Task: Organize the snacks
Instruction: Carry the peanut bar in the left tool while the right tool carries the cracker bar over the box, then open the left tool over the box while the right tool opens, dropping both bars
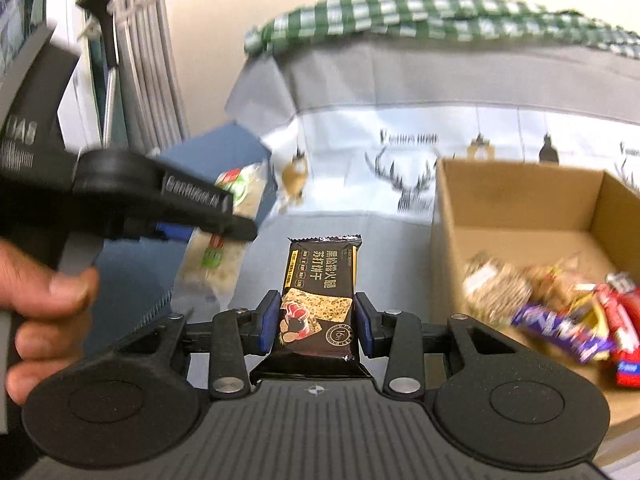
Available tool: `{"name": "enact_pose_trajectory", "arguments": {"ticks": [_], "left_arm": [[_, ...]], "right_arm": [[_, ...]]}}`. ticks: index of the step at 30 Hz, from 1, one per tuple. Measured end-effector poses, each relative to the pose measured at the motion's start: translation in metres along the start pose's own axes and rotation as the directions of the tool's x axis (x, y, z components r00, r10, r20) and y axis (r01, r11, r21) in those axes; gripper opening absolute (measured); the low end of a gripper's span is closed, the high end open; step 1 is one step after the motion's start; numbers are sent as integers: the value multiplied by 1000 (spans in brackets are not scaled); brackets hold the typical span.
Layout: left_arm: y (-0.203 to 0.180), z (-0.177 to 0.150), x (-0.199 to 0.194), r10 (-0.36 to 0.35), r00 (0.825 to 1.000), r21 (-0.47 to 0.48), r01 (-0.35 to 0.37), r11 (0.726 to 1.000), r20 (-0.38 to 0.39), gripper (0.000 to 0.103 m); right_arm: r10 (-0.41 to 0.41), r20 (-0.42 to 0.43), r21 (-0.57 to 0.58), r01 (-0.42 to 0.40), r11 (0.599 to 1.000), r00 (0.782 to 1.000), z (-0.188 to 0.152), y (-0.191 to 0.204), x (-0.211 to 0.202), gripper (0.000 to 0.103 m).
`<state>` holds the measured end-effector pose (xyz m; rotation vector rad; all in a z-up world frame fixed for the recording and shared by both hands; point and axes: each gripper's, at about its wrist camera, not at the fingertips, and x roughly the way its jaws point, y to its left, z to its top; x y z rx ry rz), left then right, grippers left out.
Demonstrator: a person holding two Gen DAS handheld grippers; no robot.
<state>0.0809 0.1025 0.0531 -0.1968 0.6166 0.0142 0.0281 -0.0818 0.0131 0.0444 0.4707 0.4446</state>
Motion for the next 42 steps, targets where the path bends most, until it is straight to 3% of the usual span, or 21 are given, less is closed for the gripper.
{"name": "enact_pose_trajectory", "arguments": {"ticks": [11,21,29,37,42], "left_arm": [[-38,3,-8,-68,990,91,58,994,121,40],[-96,6,-8,-190,953,149,158,976,234,40],[-149,3,11,-301,928,229,251,941,221,40],[-189,-4,31,-372,907,254,319,913,198,40],[-203,-5,36,-379,901,273,318,908,212,40]], "right_arm": [[-30,114,73,22,997,993,32,-51,-35,41],[-154,179,200,117,973,972,54,-114,-53,41],[-317,145,304,262,916,937,56,-169,-53,41],[-365,120,316,312,896,923,48,-192,-54,41],[-382,118,306,332,892,917,46,-196,-56,41]]}}
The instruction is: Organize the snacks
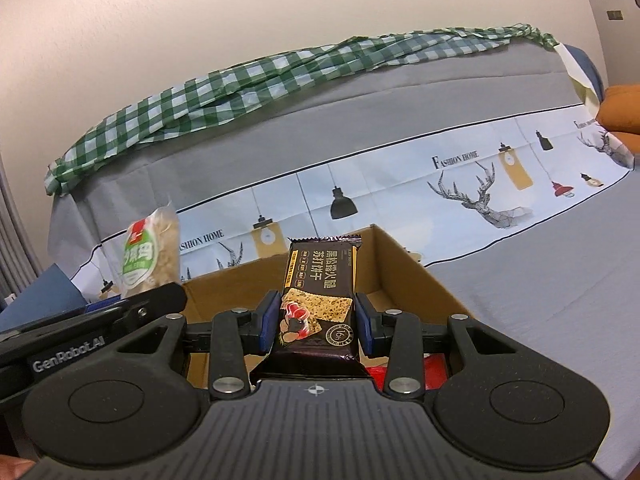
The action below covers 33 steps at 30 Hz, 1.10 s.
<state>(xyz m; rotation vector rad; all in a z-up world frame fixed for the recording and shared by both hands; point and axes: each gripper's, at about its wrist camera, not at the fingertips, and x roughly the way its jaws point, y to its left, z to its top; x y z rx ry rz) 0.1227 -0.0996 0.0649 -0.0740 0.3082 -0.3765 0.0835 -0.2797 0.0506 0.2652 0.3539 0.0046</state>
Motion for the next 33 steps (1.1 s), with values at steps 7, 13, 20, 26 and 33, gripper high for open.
{"name": "enact_pose_trajectory", "arguments": {"ticks": [7,13,20,26,33], "left_arm": [[-1,1,1,-10,1000,10,10,1000,7,67],[7,2,-5,11,1000,-7,-11,1000,24,74],[15,-1,-36,61,996,-76,-57,995,60,95],[7,-7,-74,115,992,-74,-110,991,58,98],[-15,-25,-113,119,992,-127,-125,984,-50,102]], "right_arm": [[-25,-66,-31,23,999,998,-4,1,9,57],[-70,-70,-25,68,997,995,-2,0,9,78],[-96,-59,-27,94,995,994,-1,4,-2,100],[-124,0,-4,124,992,992,6,-4,-34,102],[-100,-5,-53,100,994,995,11,-26,-85,102]]}}
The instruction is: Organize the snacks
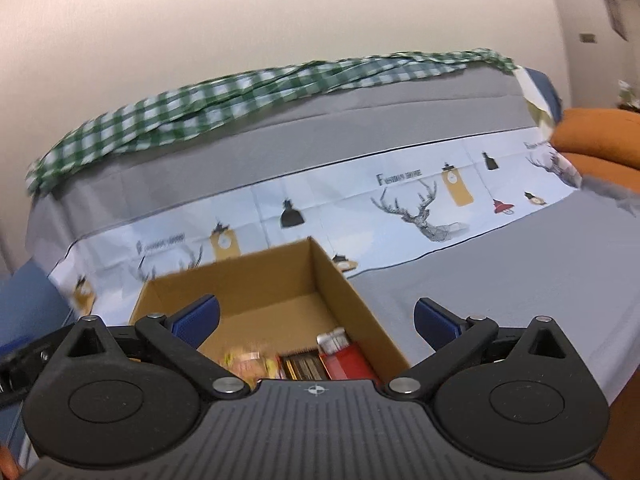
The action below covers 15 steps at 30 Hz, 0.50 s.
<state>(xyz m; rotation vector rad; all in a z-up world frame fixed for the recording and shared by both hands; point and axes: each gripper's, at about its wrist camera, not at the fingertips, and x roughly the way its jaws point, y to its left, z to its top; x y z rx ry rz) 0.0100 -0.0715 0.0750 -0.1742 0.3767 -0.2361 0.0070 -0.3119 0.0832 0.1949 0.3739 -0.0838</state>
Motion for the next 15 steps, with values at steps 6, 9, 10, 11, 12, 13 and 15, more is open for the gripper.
{"name": "enact_pose_trajectory", "arguments": {"ticks": [6,9,10,11,12,13,15], "left_arm": [[-24,-37,-9,184,967,81,-172,982,-175,103],[-28,-51,-17,153,960,50,-146,988,-233,103],[-31,-54,-18,154,960,59,-144,988,-236,103],[-33,-56,-19,157,959,71,-144,987,-235,103],[-34,-58,-19,160,958,82,-144,986,-237,103],[-35,-58,-18,161,957,88,-144,986,-241,103],[-35,-58,-15,171,953,90,-153,984,-248,103]], "right_arm": [[86,-77,-89,-93,992,993,-24,-19,-29,102],[88,-81,-73,-94,993,993,-36,-24,-36,102],[82,-91,-71,-89,993,992,-37,-23,-35,102],[86,-100,-78,-94,992,991,-36,-21,-33,102],[92,-111,-84,-102,991,990,-36,-20,-29,102],[93,-130,-84,-104,991,987,-37,-18,-25,102],[90,-172,-82,-105,991,981,-39,-15,-18,102]]}}
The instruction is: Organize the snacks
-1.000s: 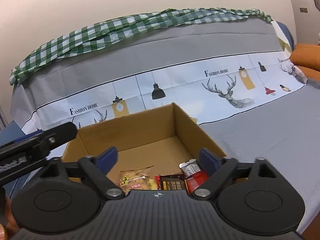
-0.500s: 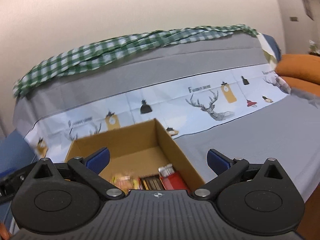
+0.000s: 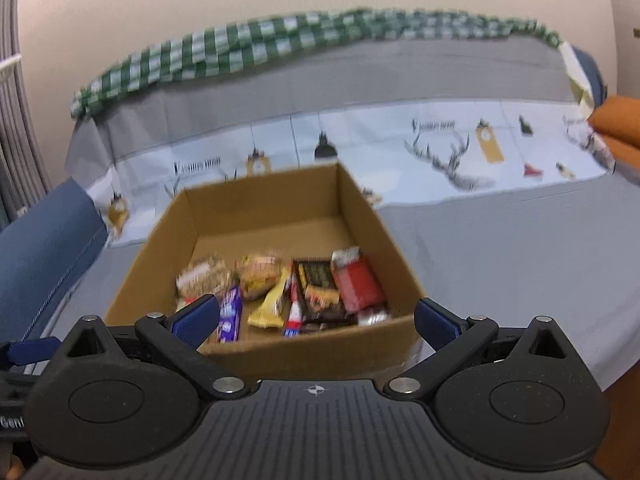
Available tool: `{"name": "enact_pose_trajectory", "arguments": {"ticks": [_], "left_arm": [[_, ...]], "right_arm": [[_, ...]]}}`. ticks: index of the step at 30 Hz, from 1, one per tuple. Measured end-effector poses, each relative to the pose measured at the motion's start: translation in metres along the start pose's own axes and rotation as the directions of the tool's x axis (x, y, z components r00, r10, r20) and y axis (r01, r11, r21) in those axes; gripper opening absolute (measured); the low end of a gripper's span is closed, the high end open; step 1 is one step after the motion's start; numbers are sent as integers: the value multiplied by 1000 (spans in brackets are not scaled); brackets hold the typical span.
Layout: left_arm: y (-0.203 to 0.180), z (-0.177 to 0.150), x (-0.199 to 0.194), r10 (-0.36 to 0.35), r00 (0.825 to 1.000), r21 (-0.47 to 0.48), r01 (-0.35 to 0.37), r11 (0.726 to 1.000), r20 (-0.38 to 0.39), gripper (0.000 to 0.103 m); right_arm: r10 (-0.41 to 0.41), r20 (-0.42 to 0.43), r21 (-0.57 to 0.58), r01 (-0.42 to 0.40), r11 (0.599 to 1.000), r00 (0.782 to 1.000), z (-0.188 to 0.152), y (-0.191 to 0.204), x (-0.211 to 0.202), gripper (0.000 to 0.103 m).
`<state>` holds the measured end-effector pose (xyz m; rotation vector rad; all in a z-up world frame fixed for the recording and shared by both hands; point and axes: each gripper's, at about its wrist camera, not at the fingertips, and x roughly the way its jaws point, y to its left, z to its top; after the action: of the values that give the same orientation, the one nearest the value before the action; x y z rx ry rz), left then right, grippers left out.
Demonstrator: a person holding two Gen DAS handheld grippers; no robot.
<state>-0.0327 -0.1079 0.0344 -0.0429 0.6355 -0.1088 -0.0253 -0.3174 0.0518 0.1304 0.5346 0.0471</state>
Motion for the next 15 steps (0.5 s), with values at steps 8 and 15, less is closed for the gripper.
{"name": "enact_pose_trajectory", "arguments": {"ticks": [8,15], "left_arm": [[0,7,14,12,999,-35,-13,999,-42,103],[1,7,14,14,999,-37,-16,999,-43,103]], "right_arm": [[0,5,-74,0,997,1000,-3,16,3,102],[-8,1,-82,8,997,1000,-3,15,4,102]]}}
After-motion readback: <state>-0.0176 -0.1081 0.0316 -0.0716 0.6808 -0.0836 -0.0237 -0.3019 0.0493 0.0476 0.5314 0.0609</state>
